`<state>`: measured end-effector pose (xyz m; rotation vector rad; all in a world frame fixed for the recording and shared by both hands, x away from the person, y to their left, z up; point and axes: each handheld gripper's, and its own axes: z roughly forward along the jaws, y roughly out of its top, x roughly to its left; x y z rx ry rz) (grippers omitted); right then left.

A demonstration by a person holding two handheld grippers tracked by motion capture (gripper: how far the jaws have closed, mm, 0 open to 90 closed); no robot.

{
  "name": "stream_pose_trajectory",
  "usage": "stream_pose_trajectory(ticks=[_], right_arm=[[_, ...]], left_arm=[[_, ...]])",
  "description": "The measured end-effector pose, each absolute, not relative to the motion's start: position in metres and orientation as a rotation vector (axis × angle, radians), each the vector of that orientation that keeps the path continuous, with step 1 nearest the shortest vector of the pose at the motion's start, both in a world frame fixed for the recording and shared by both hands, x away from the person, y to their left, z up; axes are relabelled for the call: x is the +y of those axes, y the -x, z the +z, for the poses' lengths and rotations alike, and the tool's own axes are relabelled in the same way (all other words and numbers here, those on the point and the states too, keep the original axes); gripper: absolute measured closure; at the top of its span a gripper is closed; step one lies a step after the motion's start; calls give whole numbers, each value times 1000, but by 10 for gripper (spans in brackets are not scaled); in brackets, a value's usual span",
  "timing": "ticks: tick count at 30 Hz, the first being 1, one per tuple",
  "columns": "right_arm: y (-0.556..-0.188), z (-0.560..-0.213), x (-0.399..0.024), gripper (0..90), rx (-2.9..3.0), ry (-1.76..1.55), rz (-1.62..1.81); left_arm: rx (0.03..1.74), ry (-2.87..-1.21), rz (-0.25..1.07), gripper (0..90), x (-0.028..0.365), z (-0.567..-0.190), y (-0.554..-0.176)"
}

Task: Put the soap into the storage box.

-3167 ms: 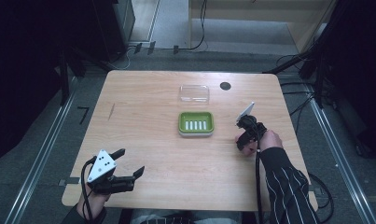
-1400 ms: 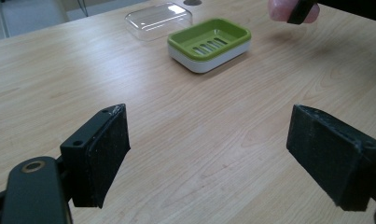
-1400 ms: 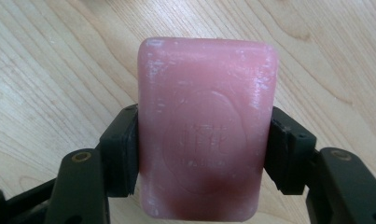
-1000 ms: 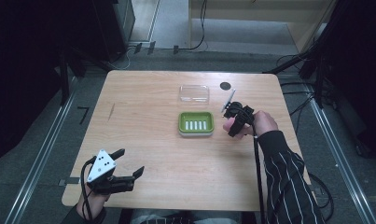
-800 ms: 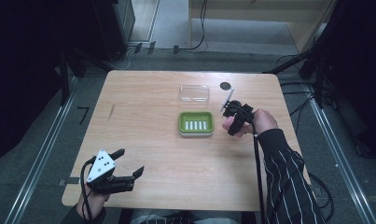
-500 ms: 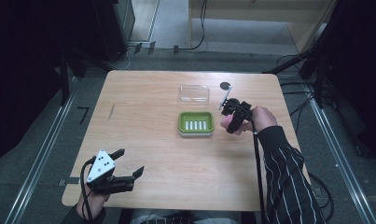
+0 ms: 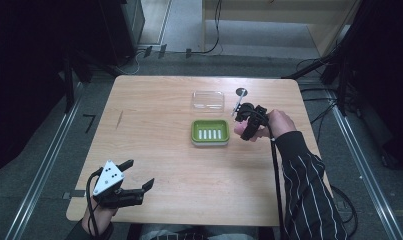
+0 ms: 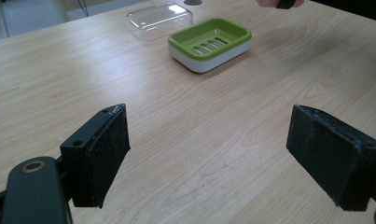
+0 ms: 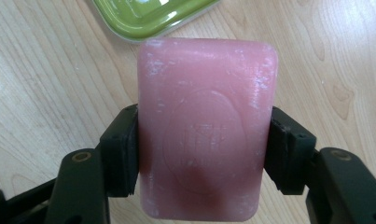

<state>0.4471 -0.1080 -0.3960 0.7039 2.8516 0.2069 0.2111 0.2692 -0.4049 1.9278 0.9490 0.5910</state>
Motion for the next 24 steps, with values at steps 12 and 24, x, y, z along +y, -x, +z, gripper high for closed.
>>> stream_pose_trajectory(ticks=[12, 24], right_arm=[[-450, -390, -102, 384, 2857, -641, 232], [-449, -385, -88, 384, 2857, -560, 253]], left_arm=[[952, -1928, 591, 140, 269, -405, -211], [950, -1929, 592, 140, 269, -405, -211]])
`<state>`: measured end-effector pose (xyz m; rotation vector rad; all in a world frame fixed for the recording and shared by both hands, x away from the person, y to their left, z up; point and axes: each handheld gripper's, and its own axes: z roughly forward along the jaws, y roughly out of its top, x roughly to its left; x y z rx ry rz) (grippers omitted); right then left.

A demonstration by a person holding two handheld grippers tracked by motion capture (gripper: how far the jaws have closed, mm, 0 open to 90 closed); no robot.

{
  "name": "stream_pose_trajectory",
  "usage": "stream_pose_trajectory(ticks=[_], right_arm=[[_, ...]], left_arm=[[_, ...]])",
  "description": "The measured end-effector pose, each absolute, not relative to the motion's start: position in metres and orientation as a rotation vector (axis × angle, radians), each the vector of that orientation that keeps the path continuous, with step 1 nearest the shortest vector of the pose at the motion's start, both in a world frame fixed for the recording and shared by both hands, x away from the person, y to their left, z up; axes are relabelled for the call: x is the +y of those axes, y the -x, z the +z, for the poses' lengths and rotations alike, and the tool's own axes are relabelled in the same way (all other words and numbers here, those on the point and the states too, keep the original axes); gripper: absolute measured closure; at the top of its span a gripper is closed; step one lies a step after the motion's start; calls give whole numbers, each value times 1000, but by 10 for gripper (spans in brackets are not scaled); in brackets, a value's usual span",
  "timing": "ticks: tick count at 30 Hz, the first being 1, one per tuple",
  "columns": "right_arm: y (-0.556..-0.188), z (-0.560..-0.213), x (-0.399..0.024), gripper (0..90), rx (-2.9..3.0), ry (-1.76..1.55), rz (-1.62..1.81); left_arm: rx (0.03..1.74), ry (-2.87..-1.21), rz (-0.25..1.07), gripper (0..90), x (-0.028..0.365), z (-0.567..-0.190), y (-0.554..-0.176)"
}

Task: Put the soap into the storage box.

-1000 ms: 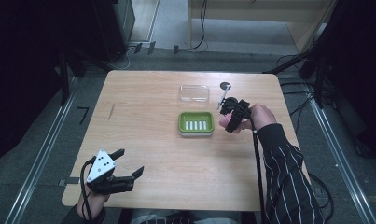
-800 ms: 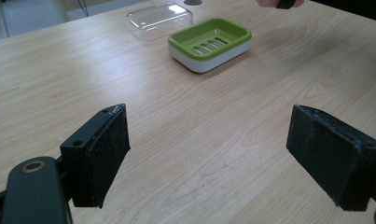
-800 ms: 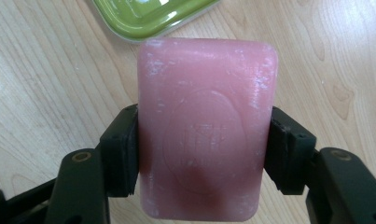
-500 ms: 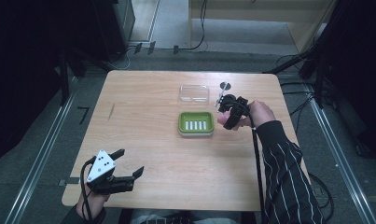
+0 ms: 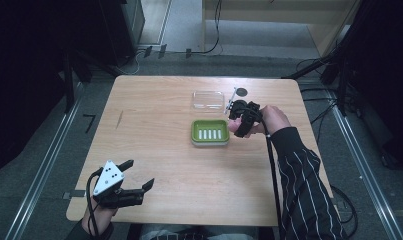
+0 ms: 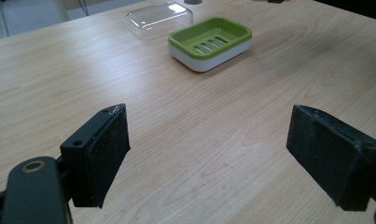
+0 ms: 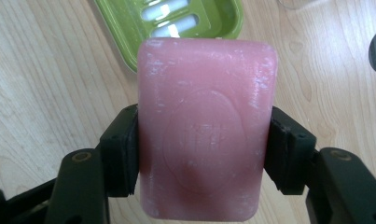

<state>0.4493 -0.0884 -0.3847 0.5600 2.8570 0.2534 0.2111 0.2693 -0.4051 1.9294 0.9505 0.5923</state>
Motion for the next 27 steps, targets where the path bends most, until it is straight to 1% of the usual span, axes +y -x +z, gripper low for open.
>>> stream_pose_trajectory(ticks=[27], right_arm=[[-452, -385, -64, 384, 2860, -437, 294]], left_arm=[[954, -1933, 595, 140, 269, -405, -211]])
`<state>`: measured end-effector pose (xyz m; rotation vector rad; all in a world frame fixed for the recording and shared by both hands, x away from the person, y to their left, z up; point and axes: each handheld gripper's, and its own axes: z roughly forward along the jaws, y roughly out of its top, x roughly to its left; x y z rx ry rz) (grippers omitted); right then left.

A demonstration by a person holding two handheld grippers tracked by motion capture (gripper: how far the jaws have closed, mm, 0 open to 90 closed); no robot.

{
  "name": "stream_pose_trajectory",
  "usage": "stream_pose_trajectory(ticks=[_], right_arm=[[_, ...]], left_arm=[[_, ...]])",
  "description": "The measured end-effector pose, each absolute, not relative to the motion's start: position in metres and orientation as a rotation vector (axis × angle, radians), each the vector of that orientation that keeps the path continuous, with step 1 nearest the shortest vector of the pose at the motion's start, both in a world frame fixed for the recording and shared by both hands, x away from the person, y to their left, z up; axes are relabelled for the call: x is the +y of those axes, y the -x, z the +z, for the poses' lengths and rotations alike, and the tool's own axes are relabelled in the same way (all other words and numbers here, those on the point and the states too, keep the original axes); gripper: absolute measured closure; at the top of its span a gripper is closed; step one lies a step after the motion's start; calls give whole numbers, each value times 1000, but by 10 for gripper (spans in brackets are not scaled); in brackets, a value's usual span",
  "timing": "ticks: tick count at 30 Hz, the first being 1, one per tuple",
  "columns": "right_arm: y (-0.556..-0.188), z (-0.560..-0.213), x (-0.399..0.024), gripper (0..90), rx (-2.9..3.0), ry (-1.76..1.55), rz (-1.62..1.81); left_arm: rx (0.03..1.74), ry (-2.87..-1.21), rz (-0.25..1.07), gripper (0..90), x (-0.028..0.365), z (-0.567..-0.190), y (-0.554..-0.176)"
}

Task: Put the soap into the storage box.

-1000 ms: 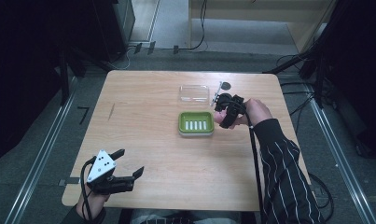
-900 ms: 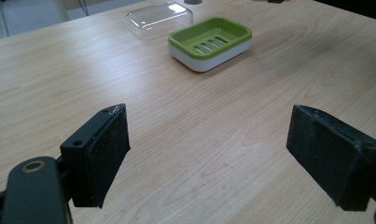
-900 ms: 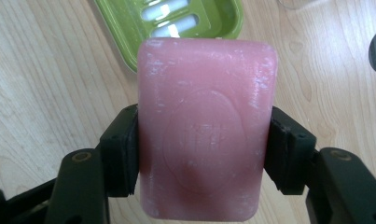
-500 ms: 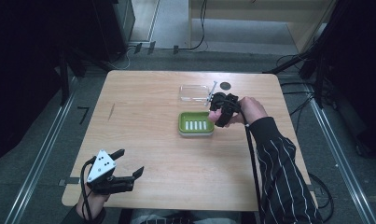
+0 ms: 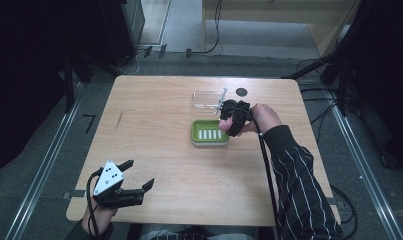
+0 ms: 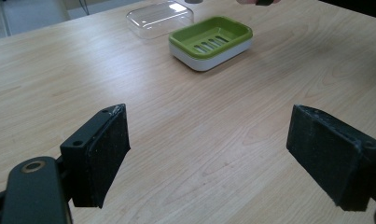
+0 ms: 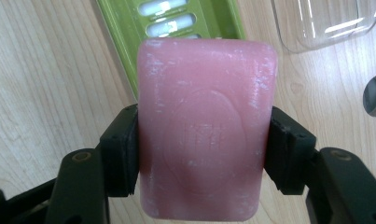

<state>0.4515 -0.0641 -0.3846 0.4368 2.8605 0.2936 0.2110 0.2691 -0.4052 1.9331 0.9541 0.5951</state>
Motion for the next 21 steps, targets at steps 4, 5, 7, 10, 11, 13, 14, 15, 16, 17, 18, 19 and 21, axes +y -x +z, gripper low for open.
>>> stream_pose_trajectory(ticks=[4, 5, 7, 10, 11, 13, 14, 15, 16, 17, 18, 19, 21], right_arm=[[-451, -385, -60, 384, 2865, -416, 296], [-451, -385, -59, 384, 2862, -393, 299], [-451, -385, -57, 384, 2866, -397, 298], [-452, -386, -55, 384, 2869, -383, 300], [-452, -386, -54, 384, 2866, -369, 305], [-452, -386, -53, 384, 2865, -369, 305], [-452, -386, -52, 384, 2864, -363, 310], [-453, -387, -52, 384, 2862, -356, 315], [-453, -387, -51, 384, 2861, -361, 318], [-453, -387, -50, 384, 2863, -356, 321], [-454, -388, -49, 384, 2857, -349, 323], [-454, -388, -49, 384, 2859, -354, 325], [-454, -389, -47, 384, 2858, -351, 331]], left_arm=[[953, -1935, 595, 140, 269, -405, -211], [952, -1936, 595, 140, 269, -405, -211], [952, -1937, 595, 140, 269, -405, -211], [953, -1937, 595, 140, 269, -405, -211], [952, -1937, 594, 140, 269, -405, -211], [952, -1937, 594, 140, 269, -405, -211], [951, -1938, 594, 140, 269, -405, -211], [951, -1938, 594, 140, 269, -405, -211], [950, -1941, 593, 140, 269, -405, -211], [949, -1941, 593, 140, 269, -405, -211], [948, -1941, 593, 140, 269, -405, -211], [948, -1941, 593, 140, 269, -405, -211], [949, -1942, 593, 140, 269, -405, -211]])
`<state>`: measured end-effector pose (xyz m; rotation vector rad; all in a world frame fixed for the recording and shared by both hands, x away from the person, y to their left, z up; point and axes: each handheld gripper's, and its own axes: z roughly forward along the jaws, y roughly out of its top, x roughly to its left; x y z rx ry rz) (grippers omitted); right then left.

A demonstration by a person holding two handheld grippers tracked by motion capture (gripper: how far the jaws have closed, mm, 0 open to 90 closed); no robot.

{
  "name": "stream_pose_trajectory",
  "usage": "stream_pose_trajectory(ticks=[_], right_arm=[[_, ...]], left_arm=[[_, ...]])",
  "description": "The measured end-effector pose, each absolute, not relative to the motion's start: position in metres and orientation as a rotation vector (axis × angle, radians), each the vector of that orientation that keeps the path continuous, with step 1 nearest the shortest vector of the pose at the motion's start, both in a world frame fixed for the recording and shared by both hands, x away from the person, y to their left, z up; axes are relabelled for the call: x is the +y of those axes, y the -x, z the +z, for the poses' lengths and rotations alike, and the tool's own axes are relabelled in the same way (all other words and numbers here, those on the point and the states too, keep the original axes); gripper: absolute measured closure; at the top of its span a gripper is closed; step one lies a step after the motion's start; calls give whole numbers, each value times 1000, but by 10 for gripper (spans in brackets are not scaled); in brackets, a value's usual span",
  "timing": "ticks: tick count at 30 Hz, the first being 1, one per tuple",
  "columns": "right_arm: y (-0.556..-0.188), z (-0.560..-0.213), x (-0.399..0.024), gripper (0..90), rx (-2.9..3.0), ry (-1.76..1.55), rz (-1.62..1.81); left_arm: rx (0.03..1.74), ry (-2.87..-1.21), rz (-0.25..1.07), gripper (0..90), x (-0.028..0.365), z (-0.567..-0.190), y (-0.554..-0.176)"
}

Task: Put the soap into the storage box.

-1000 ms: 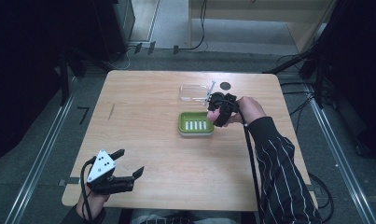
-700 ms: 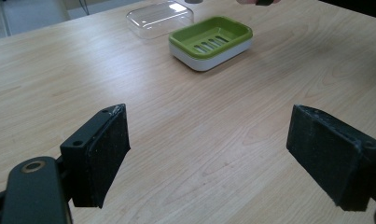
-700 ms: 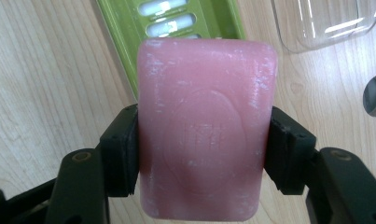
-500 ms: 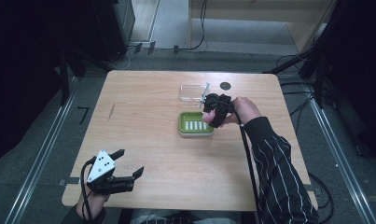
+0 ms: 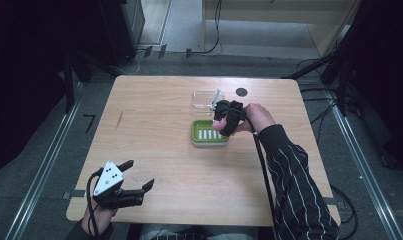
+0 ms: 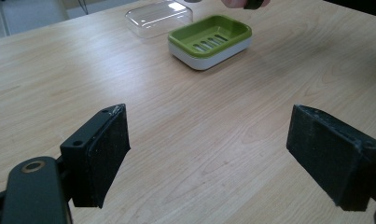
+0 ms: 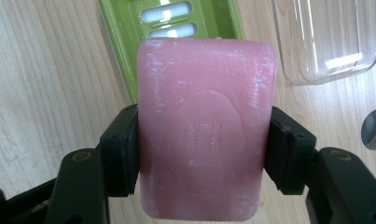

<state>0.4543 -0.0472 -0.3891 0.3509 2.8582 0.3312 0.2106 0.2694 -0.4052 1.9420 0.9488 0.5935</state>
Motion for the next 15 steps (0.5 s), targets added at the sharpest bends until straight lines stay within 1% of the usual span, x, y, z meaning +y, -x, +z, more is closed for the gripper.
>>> stream_pose_trajectory(ticks=[15], right_arm=[[-458, -394, -34, 385, 2869, -266, 339]], left_arm=[[951, -1943, 592, 140, 270, -405, -210]])
